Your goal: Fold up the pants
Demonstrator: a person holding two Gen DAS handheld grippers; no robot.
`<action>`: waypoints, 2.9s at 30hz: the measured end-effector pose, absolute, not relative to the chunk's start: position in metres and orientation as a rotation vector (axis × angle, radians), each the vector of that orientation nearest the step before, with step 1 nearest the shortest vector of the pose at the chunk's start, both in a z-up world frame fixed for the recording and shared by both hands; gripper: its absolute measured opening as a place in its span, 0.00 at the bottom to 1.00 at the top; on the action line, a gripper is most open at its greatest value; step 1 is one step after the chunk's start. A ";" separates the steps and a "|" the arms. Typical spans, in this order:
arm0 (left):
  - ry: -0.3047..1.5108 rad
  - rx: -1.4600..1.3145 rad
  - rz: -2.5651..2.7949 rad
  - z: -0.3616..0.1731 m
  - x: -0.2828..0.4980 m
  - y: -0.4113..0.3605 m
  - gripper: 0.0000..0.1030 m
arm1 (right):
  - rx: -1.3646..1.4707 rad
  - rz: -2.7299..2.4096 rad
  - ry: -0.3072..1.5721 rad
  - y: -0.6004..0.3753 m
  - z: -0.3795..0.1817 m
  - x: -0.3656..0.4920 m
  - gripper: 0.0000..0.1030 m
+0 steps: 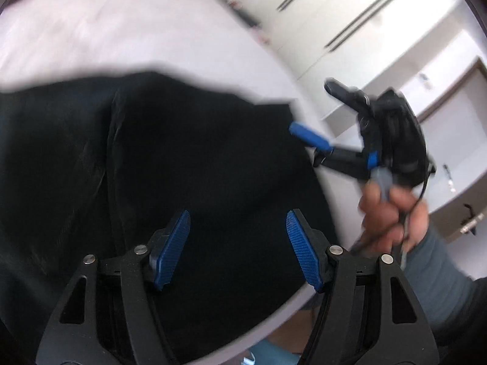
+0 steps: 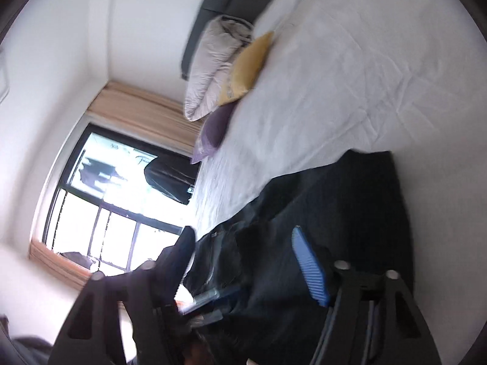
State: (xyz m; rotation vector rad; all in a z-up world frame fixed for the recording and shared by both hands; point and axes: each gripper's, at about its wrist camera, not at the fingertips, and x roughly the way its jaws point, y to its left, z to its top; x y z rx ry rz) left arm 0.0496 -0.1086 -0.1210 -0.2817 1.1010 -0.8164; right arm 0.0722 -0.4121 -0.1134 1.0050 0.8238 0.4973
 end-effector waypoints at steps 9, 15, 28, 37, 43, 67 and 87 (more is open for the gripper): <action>1.022 -0.341 -0.830 -0.121 0.039 -0.090 0.62 | 1.224 0.404 0.736 -0.462 -0.151 0.064 0.80; 1.027 -0.365 -0.819 -0.119 0.031 -0.078 0.62 | 1.172 0.273 0.755 -0.465 -0.159 0.085 0.53; 1.034 -0.367 -0.790 -0.122 0.036 -0.085 0.62 | 1.243 0.340 0.616 -0.474 -0.131 0.065 0.78; 0.955 -0.487 -0.697 -0.093 0.011 -0.045 0.62 | 1.030 0.197 0.818 -0.442 -0.137 0.078 0.72; 0.802 -0.678 -0.475 -0.076 -0.037 0.065 0.69 | 0.939 0.440 0.767 -0.367 -0.079 0.065 0.78; 0.705 -1.197 -0.303 -0.174 -0.016 0.187 0.72 | 0.812 0.717 0.921 -0.211 -0.059 0.076 0.79; 0.710 -0.968 -0.233 -0.123 -0.015 0.159 0.06 | 0.727 0.656 0.956 -0.209 -0.045 0.082 0.84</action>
